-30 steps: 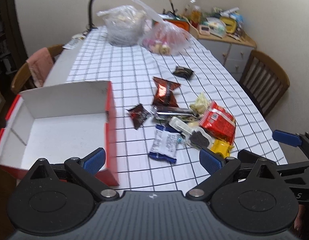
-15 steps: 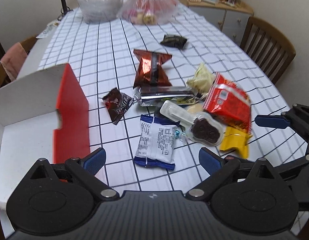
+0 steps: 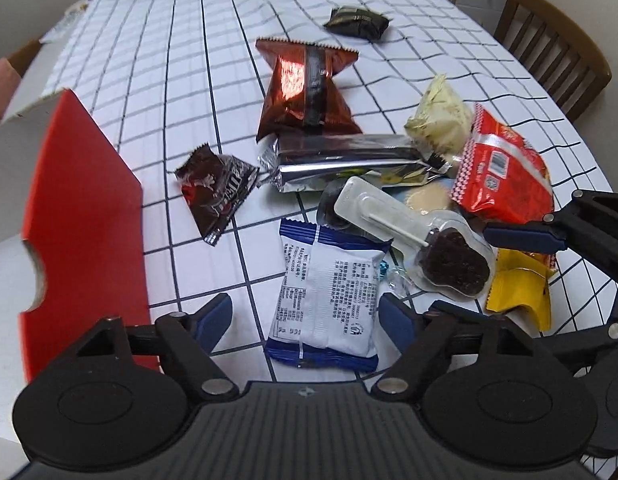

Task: Organize snacks
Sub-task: 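Grasp the white-and-blue biscuit packet with the left gripper while the right grasps the cookie tray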

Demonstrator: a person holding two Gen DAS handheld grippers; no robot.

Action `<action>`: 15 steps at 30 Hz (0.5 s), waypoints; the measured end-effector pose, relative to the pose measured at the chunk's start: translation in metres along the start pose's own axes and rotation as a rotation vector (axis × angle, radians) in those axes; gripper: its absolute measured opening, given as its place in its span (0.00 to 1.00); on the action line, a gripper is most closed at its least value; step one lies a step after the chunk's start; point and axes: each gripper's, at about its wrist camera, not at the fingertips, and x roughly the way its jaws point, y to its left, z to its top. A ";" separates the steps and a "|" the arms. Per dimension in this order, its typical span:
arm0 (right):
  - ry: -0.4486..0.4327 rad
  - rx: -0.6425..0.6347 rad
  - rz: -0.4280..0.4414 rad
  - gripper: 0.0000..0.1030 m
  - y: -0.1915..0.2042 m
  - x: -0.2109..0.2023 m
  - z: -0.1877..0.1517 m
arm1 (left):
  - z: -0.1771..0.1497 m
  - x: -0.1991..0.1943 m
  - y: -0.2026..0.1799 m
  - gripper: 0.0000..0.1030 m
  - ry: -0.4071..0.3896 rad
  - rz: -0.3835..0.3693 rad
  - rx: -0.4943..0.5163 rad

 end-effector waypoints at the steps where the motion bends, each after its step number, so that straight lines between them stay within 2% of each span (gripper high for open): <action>1: 0.003 -0.008 -0.002 0.53 0.001 0.002 0.001 | 0.001 0.002 0.000 0.77 0.006 -0.007 0.002; 4: 0.017 -0.020 -0.008 0.48 0.002 0.008 0.001 | 0.005 0.006 0.001 0.70 0.024 -0.018 0.010; 8: 0.014 -0.022 -0.014 0.48 0.003 0.008 0.000 | 0.006 0.008 0.000 0.64 0.031 -0.014 0.018; 12: 0.015 -0.002 -0.011 0.47 0.002 0.006 0.000 | 0.007 0.006 0.001 0.49 0.021 -0.013 0.012; 15: 0.008 0.025 -0.013 0.47 0.002 0.001 -0.001 | 0.005 0.005 0.004 0.46 0.019 -0.012 -0.009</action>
